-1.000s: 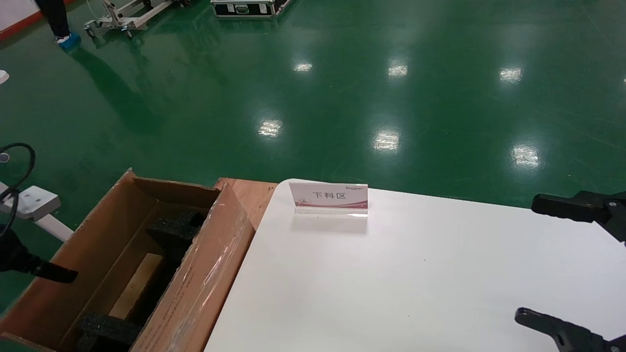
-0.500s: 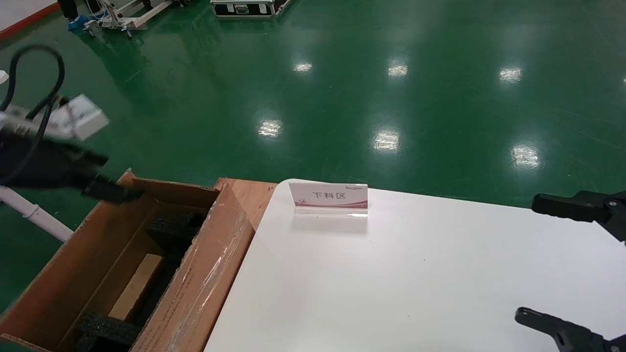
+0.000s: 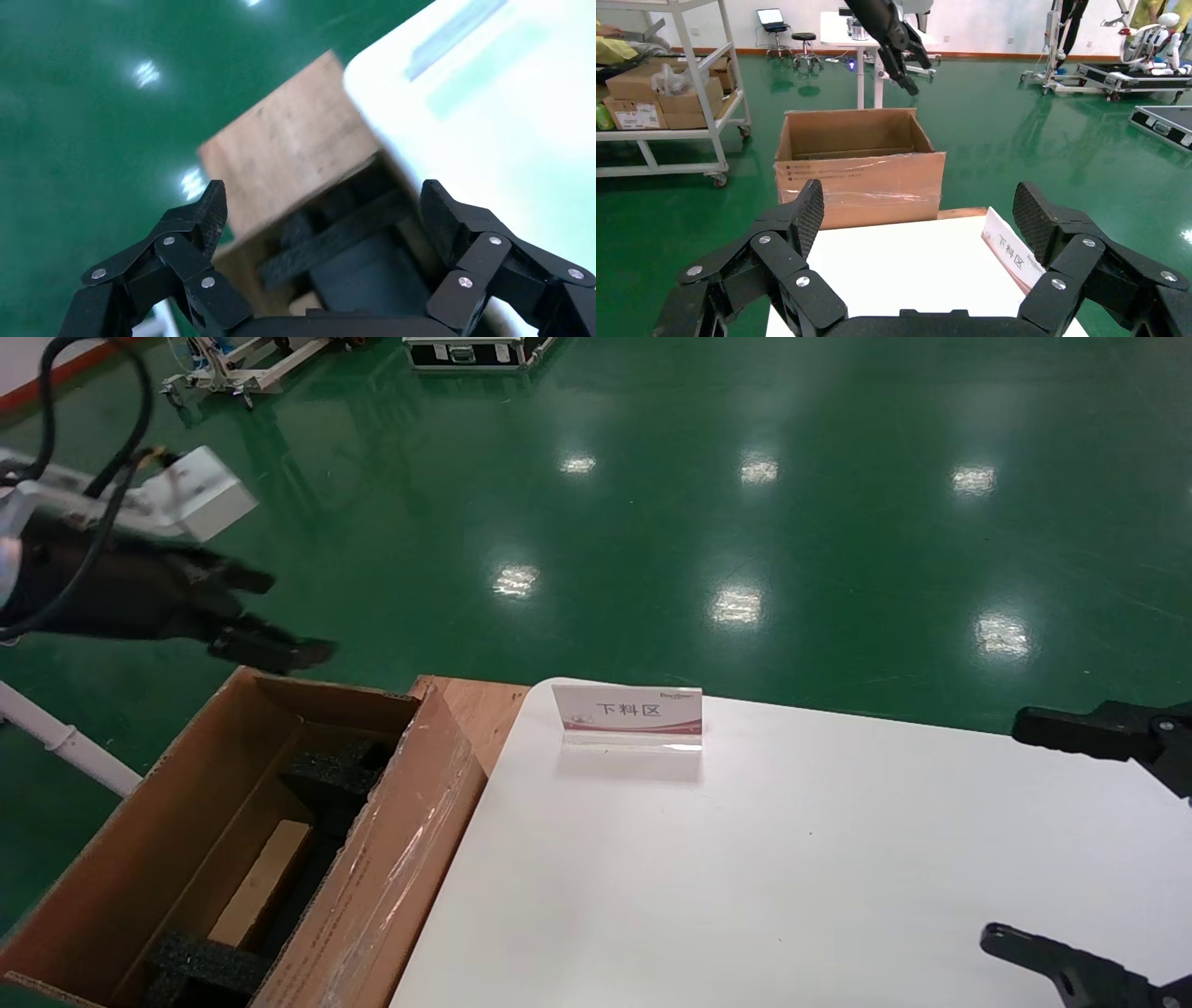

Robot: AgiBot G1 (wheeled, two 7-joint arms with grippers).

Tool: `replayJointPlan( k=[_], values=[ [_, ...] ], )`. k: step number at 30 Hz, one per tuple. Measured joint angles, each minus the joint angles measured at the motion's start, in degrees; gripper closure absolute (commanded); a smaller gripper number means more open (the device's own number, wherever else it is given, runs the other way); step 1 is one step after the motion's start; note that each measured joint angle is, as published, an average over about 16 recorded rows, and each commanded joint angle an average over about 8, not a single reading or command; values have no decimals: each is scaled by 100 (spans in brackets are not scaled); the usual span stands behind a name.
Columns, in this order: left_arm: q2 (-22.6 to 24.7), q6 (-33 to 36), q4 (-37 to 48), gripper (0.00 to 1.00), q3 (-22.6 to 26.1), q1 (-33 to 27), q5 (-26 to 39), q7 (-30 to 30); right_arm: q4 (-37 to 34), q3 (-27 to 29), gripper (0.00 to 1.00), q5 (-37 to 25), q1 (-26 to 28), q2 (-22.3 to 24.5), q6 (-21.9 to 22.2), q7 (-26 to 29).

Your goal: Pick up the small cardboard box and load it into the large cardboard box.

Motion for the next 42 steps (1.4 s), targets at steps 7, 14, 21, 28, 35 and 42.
replayJointPlan(
  k=[7,14,21,28,35,42],
  values=[
    [209,254,45,0,-1081,963,-438,526,-2,-2,0,1,1,0,0,-1],
    [434,538,95,0,-2268,2026,-909,1103,-3,-4,0,2,2,1,0,-3],
    [659,822,146,0,-3452,3088,-1379,1679,-2,-1,0,0,0,0,0,-1],
    [884,1106,196,0,-4636,4149,-1850,2255,0,9,0,-6,-3,-3,-3,4],
    [1110,1392,247,0,-5829,5218,-2324,2836,3,20,0,-14,-6,-8,-8,11],
    [1336,1678,298,0,-7019,6284,-2796,3415,7,32,0,-22,-9,-12,-12,17]
  ],
)
